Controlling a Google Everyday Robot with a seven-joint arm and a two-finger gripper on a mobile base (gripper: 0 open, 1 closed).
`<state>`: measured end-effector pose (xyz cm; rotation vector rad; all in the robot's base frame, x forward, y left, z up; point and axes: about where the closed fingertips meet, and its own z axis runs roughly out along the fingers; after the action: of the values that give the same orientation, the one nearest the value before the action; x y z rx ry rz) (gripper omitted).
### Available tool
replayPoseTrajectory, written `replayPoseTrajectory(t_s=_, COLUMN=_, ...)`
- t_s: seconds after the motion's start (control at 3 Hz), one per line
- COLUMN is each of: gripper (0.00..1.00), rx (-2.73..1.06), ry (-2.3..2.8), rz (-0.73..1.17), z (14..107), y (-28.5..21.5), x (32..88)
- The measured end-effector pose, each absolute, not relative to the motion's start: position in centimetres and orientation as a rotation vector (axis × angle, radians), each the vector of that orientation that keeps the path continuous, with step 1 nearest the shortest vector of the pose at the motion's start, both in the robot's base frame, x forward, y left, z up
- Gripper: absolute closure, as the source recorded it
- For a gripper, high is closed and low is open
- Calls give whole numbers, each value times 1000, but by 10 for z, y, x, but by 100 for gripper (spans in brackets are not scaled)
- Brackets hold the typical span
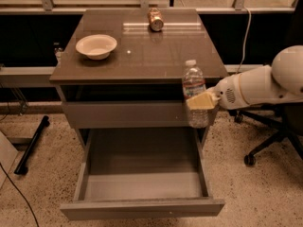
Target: Pick water bottle from middle drawer and place on counter
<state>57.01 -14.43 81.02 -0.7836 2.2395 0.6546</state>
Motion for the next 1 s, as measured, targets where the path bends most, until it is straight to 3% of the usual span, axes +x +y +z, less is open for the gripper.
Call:
replayPoseTrajectory(t_s=0.33, gripper=100, rx=-819, ry=2156, rz=529, z=868, y=-159, x=601)
replayPoseTrajectory(t_s=1.0, gripper=100, rx=-826, ry=2137, rz=481, z=878, y=-159, x=605)
